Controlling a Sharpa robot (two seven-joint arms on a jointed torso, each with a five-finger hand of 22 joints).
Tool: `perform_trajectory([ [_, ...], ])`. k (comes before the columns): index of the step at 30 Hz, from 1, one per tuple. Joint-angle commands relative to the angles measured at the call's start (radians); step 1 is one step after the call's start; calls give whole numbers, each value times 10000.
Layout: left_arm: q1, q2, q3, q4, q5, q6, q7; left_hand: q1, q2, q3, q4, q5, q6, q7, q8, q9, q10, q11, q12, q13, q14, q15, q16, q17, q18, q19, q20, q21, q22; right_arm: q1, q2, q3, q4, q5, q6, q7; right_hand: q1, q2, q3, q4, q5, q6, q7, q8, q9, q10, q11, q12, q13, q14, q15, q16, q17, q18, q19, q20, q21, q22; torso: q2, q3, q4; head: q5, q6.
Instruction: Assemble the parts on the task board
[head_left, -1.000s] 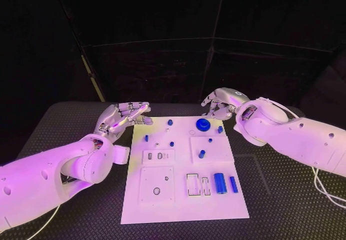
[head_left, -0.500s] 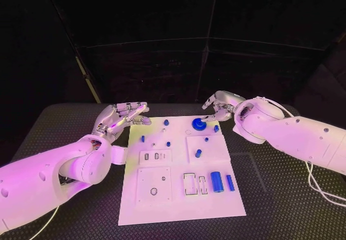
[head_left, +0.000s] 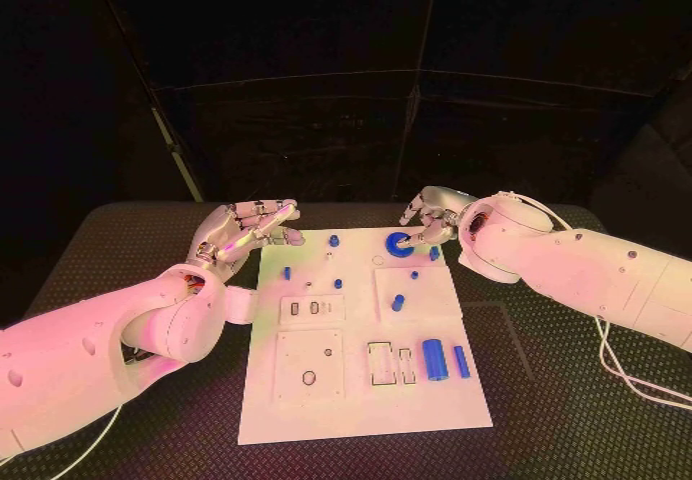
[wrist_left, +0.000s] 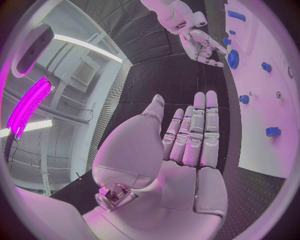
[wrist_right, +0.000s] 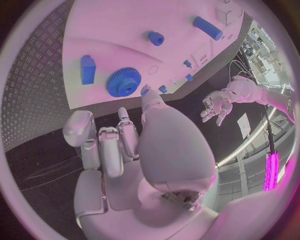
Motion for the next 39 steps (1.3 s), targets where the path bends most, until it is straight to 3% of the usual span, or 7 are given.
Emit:
perform_trajectory([
  [1, 11, 15, 10, 1, -43, 112, 48, 12, 82, -16, -73, 39, 76, 12, -72, -3, 7, -11, -48, -3, -23, 53, -54, 24, 32, -20, 14, -7, -16, 13, 3, 6, -22, -29, 484, -223, 92, 2, 3, 82, 36, 49, -27, 65, 16, 95, -22, 68, 139, 878, 91, 53, 1828, -85, 83, 18, 49, 48, -13, 11, -16, -7, -13],
  [16, 10, 43, 11, -24, -43, 74, 68, 17, 81, -19, -83, 39, 70, 25, -84, -5, -4, -9, -57, -6, -24, 52, -64, 32, 33, -23, 13, -9, -18, -25, 135, 3, -165, -223, 668, -234, 250, 201, 59, -13, 69, 223, -74, 247, 33, 160, -61, 219, 338, 890, 64, 78, 1892, -97, 107, 0, 100, 131, 0, 11, 7, -15, -46],
  [27, 9, 37, 11, -30, -43, 71, 74, 24, 82, -18, -91, 39, 68, 28, -91, -7, -10, -8, -62, -8, -24, 52, -71, 37, 33, -25, 14, -9, -19, -59, 213, 2, -210, -354, 672, -164, 319, 264, 80, -99, 71, 295, -93, 309, 36, 208, -77, 289, 437, 894, 51, 87, 1918, -102, 117, -11, 120, 164, -9, 19, -12, 25, -86],
  [39, 9, 30, 11, -45, -43, 86, 58, 24, 82, -18, -91, 39, 68, 28, -91, -7, -10, -8, -62, -8, -24, 52, -71, 37, 33, -25, 14, -9, -19, -119, 316, 1, -221, -1553, 501, -207, 363, 324, 89, -195, 93, 382, -114, 378, 39, 360, -95, 466, 681, 911, 36, 115, 2000, -124, 175, -25, 184, 291, -2, 31, -4, 29, -105],
])
